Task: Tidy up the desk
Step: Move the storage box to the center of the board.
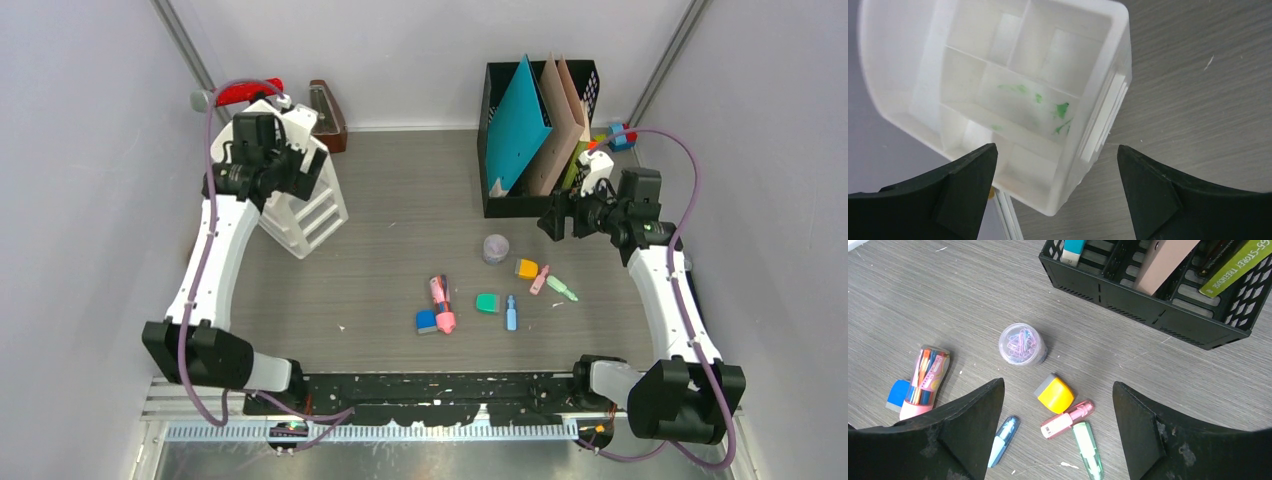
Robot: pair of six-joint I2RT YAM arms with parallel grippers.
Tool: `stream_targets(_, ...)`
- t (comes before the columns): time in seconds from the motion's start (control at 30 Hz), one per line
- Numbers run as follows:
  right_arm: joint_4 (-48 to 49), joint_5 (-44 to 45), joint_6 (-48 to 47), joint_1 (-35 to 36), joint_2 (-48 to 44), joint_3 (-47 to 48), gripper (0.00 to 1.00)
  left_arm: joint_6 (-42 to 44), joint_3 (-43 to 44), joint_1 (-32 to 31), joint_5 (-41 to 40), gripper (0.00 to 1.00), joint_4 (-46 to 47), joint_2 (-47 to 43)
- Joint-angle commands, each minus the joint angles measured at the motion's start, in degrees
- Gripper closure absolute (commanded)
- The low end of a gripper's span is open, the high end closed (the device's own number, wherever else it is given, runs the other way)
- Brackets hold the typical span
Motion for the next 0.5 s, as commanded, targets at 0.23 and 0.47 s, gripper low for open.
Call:
stream_targets(0.23, 1.2, -1.3, 0.3, 0.1, -1.4, -0.9, 0.15, 2.4, 2.6, 3.4, 8.6, 0.17, -5.4, 6.3)
stream_targets(0.47, 1.3, -1.4, 0.4, 0.1, -0.6, -1.0, 0.15, 2.0, 1.3, 3.4, 10.8, 0.26, -4.4, 4.5)
